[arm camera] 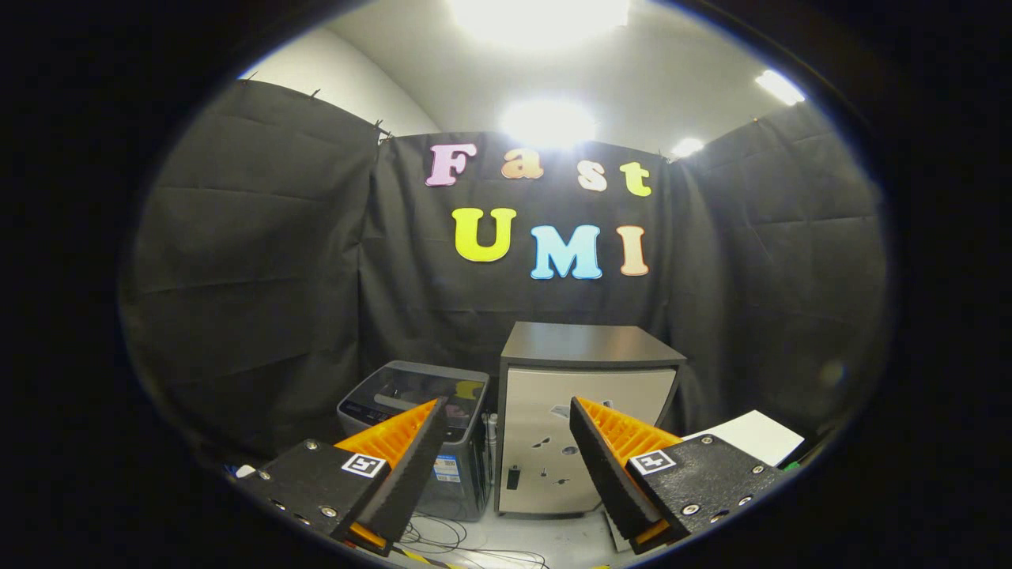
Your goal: Put the clothes into the washing machine and then close the washing machine lid.
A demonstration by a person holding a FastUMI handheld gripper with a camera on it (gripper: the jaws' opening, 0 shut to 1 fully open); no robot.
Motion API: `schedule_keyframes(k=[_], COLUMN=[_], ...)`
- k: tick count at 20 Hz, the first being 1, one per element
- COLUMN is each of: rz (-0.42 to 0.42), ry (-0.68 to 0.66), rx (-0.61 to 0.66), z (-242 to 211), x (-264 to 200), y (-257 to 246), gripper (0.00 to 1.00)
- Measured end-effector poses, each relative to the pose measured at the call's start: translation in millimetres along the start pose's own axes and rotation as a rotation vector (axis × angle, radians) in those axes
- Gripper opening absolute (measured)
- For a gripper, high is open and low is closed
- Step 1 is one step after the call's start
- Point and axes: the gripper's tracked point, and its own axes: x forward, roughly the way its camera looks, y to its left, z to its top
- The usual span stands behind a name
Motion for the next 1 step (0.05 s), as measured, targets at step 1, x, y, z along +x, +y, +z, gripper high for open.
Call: schedule_keyframes(k=[1], rz=[0.007], ry=[0.001], rx=[-0.003], z=[-0.5], x=[-2.2], y=[1.0], gripper=[0.96])
